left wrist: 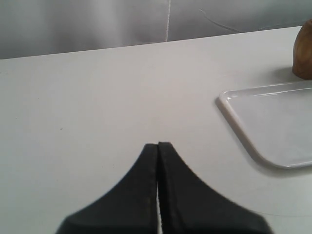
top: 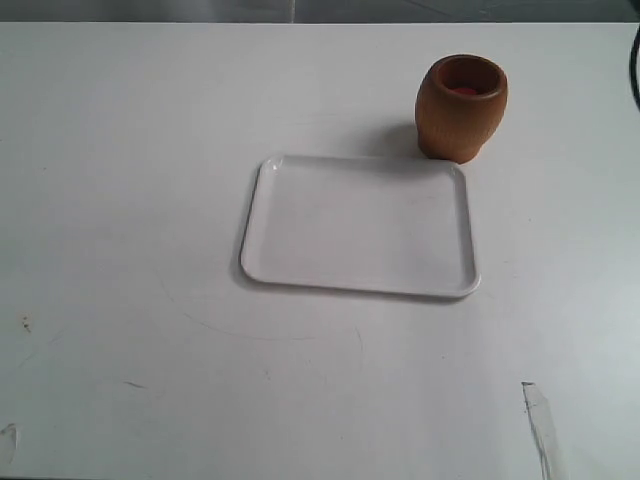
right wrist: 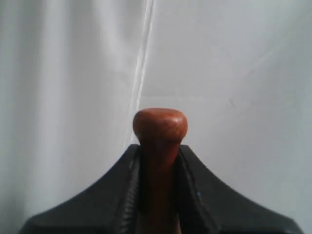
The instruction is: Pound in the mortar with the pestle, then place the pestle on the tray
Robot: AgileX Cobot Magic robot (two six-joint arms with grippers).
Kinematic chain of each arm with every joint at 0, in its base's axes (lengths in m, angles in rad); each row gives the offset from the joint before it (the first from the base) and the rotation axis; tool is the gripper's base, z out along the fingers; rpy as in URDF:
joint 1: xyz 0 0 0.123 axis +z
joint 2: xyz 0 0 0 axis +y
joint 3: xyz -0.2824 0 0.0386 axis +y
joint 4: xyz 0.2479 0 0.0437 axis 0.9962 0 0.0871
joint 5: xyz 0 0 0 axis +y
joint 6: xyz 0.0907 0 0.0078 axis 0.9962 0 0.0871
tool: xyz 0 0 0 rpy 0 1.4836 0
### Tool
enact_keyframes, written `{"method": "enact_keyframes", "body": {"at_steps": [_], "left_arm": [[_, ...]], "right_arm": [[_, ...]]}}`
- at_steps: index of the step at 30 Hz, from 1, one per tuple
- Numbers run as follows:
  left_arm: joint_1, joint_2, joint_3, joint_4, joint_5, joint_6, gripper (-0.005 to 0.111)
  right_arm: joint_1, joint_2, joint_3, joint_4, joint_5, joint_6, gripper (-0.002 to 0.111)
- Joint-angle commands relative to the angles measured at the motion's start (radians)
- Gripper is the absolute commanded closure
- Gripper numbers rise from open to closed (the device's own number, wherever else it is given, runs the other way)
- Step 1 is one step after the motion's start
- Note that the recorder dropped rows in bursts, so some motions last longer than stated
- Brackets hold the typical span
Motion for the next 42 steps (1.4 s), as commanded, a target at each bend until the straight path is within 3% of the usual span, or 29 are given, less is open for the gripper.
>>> {"method": "enact_keyframes", "body": {"at_steps": [1,13,21,26,31,36,42], "left_arm": [[-0.008,-0.001,0.001,-0.007,-0.003,-0.008,0.107],[-0.008,-0.001,0.001,-0.007,-0.003,-0.008,0.107],[-0.008,-0.001,0.001,-0.007,-0.003,-0.008,0.107],[-0.008,-0.001,0.001,-0.007,-0.003,-0.008,0.107],[-0.008,-0.001,0.001,-0.007,-0.003,-0.008,0.107],[-0.008,-0.001,0.001,-0.007,-0.003,-0.008,0.107],[-0.008,-0.001,0.001,-0.007,-0.003,-0.008,0.107]], "right_arm": [[-0.009,0.132,0.014,-0.008,0.007,-0.006,0.108],[-0.009,0.499,0.077,0.058,-0.187,0.055,0.108],[-0.009,0.385,0.077,0.058,-0.330,0.046,0.108],[-0.009,0.127,0.046,0.028,-0.311,0.046,0.108],[-0.009,-0.062,-0.005,-0.012,-0.119,0.041,0.108],[-0.009,-0.046,-0.005,-0.012,-0.027,0.001,0.108],[-0.009,0.116,-0.005,-0.009,-0.041,0.001,0.108]]}}
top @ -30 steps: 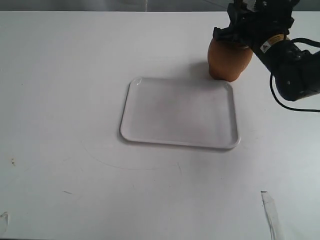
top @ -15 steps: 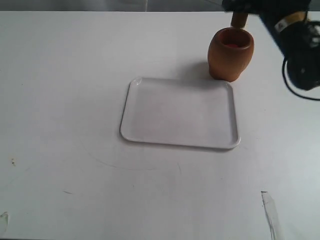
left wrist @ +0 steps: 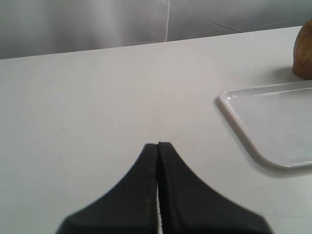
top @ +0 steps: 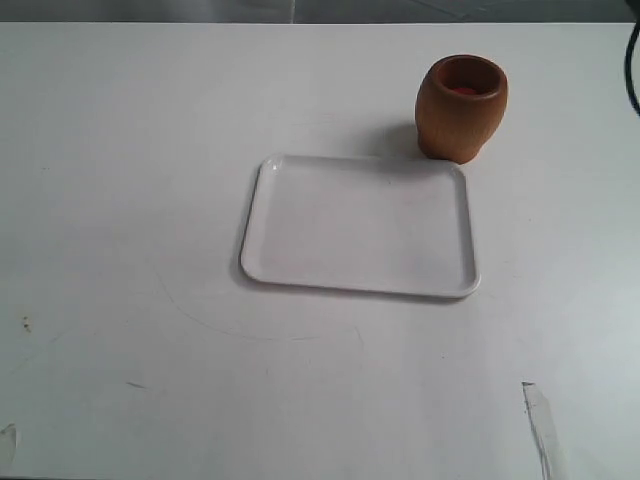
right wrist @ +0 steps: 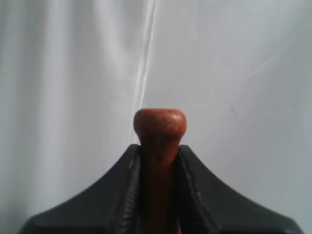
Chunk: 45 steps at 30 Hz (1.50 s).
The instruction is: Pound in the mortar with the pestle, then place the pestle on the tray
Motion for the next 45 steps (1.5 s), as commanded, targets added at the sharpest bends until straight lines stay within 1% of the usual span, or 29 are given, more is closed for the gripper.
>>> {"method": "enact_keyframes", "body": {"at_steps": [1,10,16,23,29,30,31,32,36,40,41,43,45], "left_arm": [[-0.008,-0.001,0.001,-0.007,-0.003,-0.008,0.107],[-0.008,-0.001,0.001,-0.007,-0.003,-0.008,0.107],[-0.008,-0.001,0.001,-0.007,-0.003,-0.008,0.107],[-0.008,-0.001,0.001,-0.007,-0.003,-0.008,0.107],[-0.008,-0.001,0.001,-0.007,-0.003,-0.008,0.107],[-0.008,-0.001,0.001,-0.007,-0.003,-0.008,0.107],[-0.008,-0.001,0.001,-0.007,-0.003,-0.008,0.107],[-0.008,-0.001,0.001,-0.007,-0.003,-0.008,0.107],[-0.008,-0.001,0.001,-0.007,-0.003,-0.008,0.107],[-0.008,-0.001,0.001,-0.007,-0.003,-0.008,0.107],[-0.008,-0.001,0.001,-0.007,-0.003,-0.008,0.107],[-0.008,-0.001,0.001,-0.007,-0.003,-0.008,0.107],[-0.008,-0.001,0.001,-0.007,-0.003,-0.008,0.107]], "right_arm": [[-0.009,0.126,0.000,-0.009,-0.002,-0.011,0.108],[-0.009,0.412,0.000,0.005,-0.032,0.018,0.108],[-0.009,0.505,0.000,0.007,-0.077,0.050,0.108],[-0.009,0.477,0.000,0.007,-0.131,0.046,0.108],[-0.007,0.268,0.000,-0.093,-0.167,0.045,0.108],[-0.007,0.227,0.000,-0.130,-0.167,0.054,0.108],[-0.007,0.162,0.000,-0.231,-0.163,0.101,0.108],[-0.007,0.131,0.000,-0.295,-0.155,0.133,0.108],[-0.007,0.072,0.000,-0.594,-0.077,0.319,0.108],[-0.007,0.093,0.000,-0.871,0.103,0.522,0.108],[-0.007,0.117,0.000,-0.999,0.178,0.657,0.108],[-0.007,0.161,0.000,-1.130,0.187,0.809,0.108],[0.003,0.218,0.000,-1.188,0.138,0.871,0.108]]}}
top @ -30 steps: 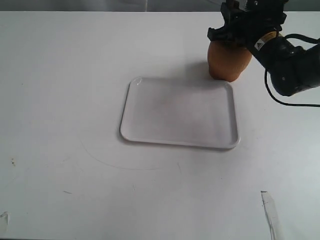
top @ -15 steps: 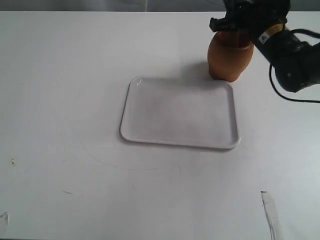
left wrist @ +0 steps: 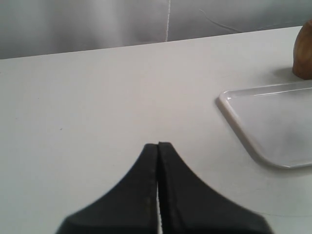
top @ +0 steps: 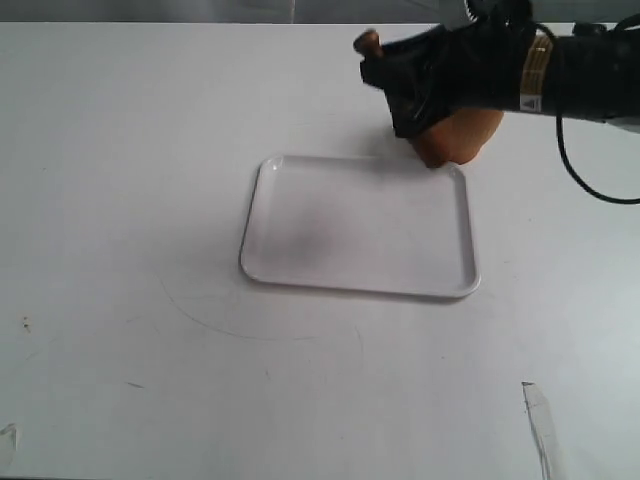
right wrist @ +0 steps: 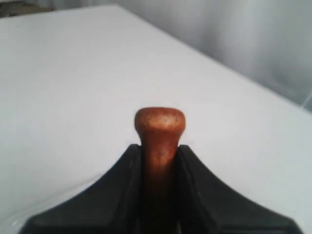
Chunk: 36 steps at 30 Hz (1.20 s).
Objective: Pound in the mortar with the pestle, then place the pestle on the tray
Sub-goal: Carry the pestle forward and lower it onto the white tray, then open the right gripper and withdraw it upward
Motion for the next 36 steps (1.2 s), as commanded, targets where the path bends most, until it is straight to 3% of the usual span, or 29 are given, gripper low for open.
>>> {"method": "enact_keyframes", "body": {"at_steps": [1,8,20,23,31,36], "left_arm": [[-0.008,-0.001,0.001,-0.007,-0.003,-0.008,0.107],[-0.008,-0.001,0.001,-0.007,-0.003,-0.008,0.107],[-0.008,-0.001,0.001,-0.007,-0.003,-0.008,0.107],[-0.008,-0.001,0.001,-0.007,-0.003,-0.008,0.107],[-0.008,-0.001,0.001,-0.007,-0.003,-0.008,0.107],[-0.008,-0.001,0.001,-0.007,-0.003,-0.008,0.107]], "right_arm": [[0.023,0.097,0.001,-0.117,-0.030,0.145,0.108],[0.115,0.235,-0.001,-0.016,0.071,0.107,0.108],[0.119,0.311,-0.001,0.040,0.137,0.123,0.108],[0.119,0.311,-0.001,0.044,0.151,0.127,0.101],[0.119,0.311,-0.001,0.075,0.158,0.157,0.066],[0.119,0.251,-0.001,0.075,0.145,0.165,0.063]]}}
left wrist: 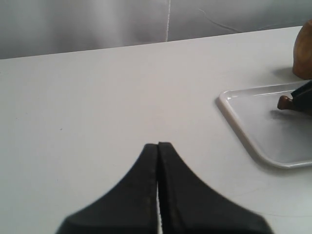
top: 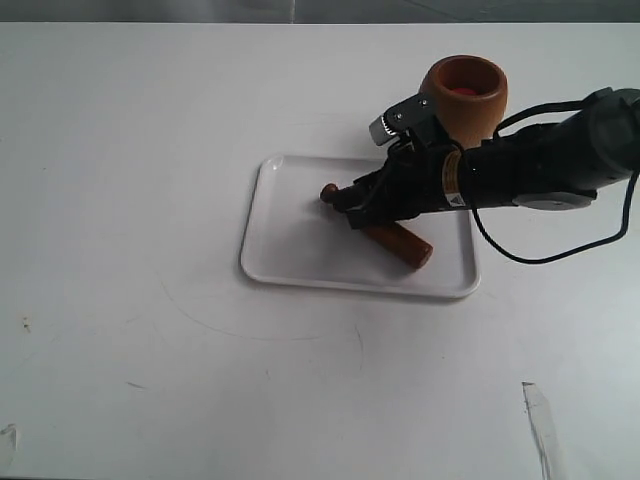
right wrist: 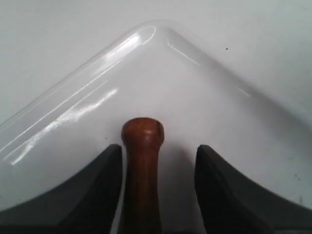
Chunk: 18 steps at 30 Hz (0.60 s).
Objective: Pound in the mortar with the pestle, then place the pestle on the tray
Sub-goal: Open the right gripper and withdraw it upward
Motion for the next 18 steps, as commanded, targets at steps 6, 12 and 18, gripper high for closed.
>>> {"method": "enact_keyframes", "body": {"at_steps": [6,12,18], "left_arm": [[-0.008,-0.001,0.001,-0.007,-0.003,-0.008,0.107],[-0.008,-0.001,0.001,-0.007,-0.003,-0.008,0.107],[-0.008,-0.001,0.001,-0.007,-0.003,-0.008,0.107]], "right_arm": [[0.002,-0.288,-0.001,-0.062,-0.011,0.067,0.089],[0.002,-0.573,-0.001,-0.256,-0.004,0.180,0.108],[0.002,-0.857,-0.001,-0.512,0.092,0.416,0.108]]}}
